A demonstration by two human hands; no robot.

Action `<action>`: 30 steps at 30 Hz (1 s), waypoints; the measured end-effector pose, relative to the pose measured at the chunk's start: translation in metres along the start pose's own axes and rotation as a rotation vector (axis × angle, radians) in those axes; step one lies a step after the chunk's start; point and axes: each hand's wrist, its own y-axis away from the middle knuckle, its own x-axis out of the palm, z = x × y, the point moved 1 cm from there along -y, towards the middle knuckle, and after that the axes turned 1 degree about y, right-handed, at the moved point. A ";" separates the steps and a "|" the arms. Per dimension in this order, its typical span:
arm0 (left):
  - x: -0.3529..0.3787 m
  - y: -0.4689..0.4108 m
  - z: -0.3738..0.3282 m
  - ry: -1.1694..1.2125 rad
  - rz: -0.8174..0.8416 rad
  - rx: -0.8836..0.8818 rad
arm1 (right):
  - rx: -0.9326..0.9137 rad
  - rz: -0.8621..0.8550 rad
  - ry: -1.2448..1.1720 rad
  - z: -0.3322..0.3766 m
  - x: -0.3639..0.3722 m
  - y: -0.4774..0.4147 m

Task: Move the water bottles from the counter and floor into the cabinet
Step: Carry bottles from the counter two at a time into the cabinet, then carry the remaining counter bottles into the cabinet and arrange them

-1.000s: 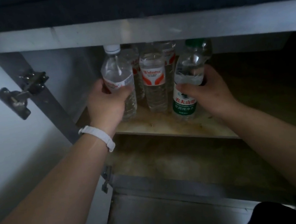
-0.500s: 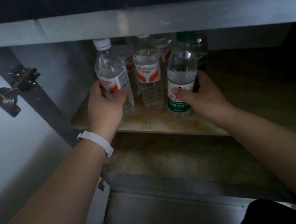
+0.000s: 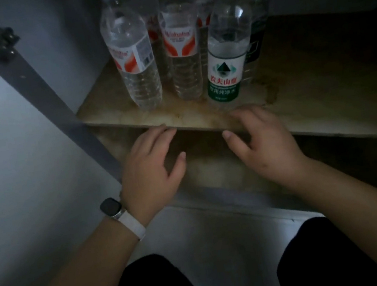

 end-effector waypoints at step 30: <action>-0.413 -0.093 -0.333 -0.180 0.157 0.242 | -0.002 0.303 0.289 0.223 -0.502 0.004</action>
